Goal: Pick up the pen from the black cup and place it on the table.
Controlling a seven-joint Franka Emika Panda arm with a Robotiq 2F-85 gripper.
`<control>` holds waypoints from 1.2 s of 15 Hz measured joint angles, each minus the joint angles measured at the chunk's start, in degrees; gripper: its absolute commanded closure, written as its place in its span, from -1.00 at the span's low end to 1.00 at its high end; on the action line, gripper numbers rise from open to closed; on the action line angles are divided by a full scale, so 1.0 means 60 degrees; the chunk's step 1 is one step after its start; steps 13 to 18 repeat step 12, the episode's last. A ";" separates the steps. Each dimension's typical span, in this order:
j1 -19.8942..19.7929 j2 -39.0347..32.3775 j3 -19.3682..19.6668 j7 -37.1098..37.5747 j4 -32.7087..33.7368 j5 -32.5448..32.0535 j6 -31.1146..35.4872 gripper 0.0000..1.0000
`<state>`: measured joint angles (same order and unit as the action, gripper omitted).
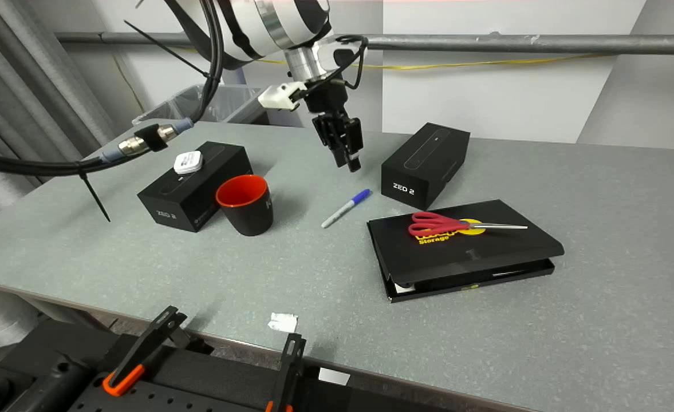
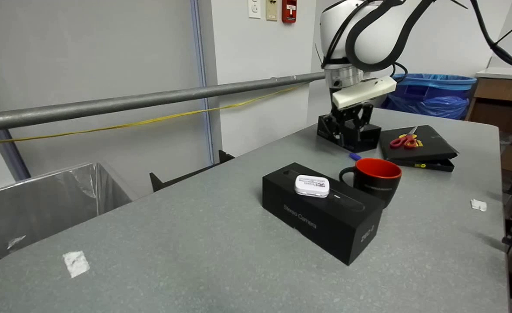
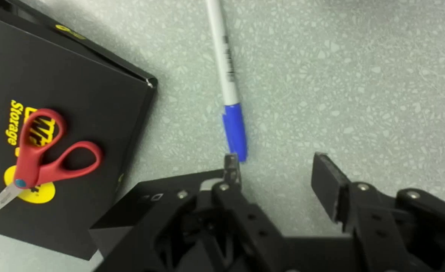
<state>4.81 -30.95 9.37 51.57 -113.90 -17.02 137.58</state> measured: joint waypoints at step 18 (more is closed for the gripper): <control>0.0195 0.0048 0.0273 0.0001 0.0343 0.0000 0.0150 -1.00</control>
